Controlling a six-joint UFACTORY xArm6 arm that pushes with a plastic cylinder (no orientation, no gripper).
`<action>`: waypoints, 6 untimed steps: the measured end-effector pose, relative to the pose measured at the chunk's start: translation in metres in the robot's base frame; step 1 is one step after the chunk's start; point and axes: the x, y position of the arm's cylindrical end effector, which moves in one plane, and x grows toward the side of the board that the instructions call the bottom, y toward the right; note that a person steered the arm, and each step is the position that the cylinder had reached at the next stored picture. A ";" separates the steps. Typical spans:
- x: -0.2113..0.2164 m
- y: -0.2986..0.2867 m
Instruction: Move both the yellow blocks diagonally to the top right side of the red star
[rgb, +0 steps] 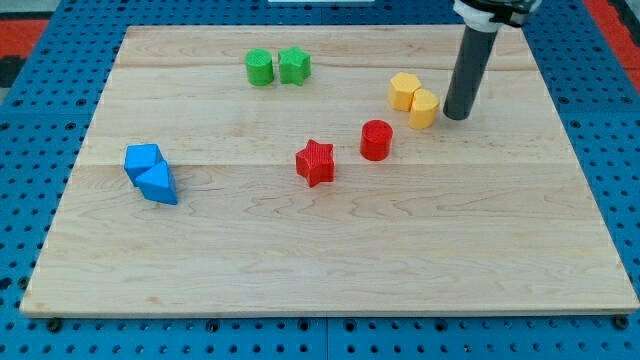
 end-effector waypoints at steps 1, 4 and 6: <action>-0.005 -0.063; -0.055 -0.111; -0.110 -0.071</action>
